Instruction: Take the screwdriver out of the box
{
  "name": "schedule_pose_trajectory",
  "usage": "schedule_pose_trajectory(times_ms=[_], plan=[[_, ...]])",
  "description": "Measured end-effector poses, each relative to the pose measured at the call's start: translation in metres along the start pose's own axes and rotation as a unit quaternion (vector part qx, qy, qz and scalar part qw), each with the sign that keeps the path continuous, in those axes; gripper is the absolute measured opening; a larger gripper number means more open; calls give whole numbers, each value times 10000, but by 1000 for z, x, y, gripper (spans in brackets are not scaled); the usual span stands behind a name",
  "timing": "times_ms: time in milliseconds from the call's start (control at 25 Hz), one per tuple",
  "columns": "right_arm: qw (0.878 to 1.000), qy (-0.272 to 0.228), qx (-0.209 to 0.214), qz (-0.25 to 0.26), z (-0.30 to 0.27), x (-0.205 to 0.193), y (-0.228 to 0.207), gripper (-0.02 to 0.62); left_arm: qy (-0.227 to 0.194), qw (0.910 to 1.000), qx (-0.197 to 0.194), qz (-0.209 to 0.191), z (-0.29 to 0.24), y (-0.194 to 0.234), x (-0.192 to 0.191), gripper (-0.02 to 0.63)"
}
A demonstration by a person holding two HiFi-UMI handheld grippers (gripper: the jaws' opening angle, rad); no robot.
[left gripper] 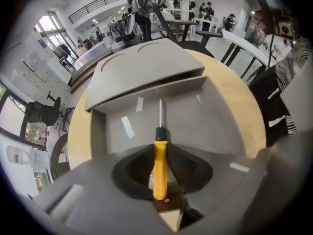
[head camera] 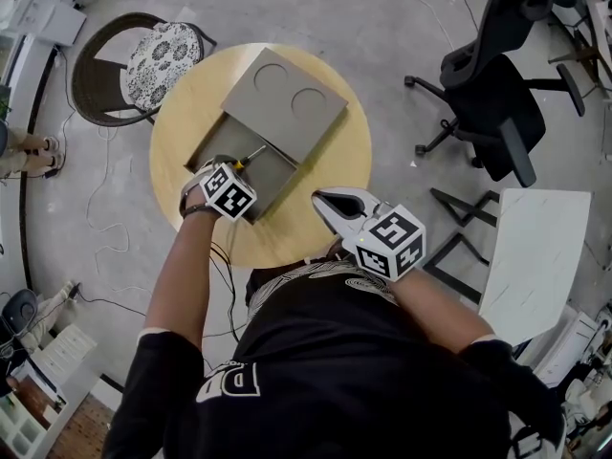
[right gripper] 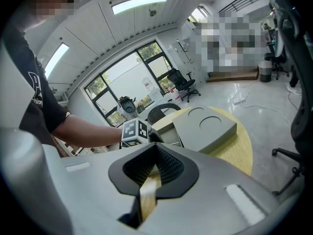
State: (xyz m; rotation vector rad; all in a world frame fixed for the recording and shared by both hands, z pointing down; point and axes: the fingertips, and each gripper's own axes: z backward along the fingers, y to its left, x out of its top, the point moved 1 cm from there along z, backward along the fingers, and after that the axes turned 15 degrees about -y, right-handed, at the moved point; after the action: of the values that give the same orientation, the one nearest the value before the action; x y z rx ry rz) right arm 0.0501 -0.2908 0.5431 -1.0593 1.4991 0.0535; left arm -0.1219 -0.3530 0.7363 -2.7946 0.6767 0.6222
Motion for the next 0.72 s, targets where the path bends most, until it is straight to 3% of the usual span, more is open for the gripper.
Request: schedule_pose_trajectory(times_ms=[720], plan=[[9998,-85,-189,-49,7,-4,2,-3,32,9985,-496,250,-2,2,3,139]])
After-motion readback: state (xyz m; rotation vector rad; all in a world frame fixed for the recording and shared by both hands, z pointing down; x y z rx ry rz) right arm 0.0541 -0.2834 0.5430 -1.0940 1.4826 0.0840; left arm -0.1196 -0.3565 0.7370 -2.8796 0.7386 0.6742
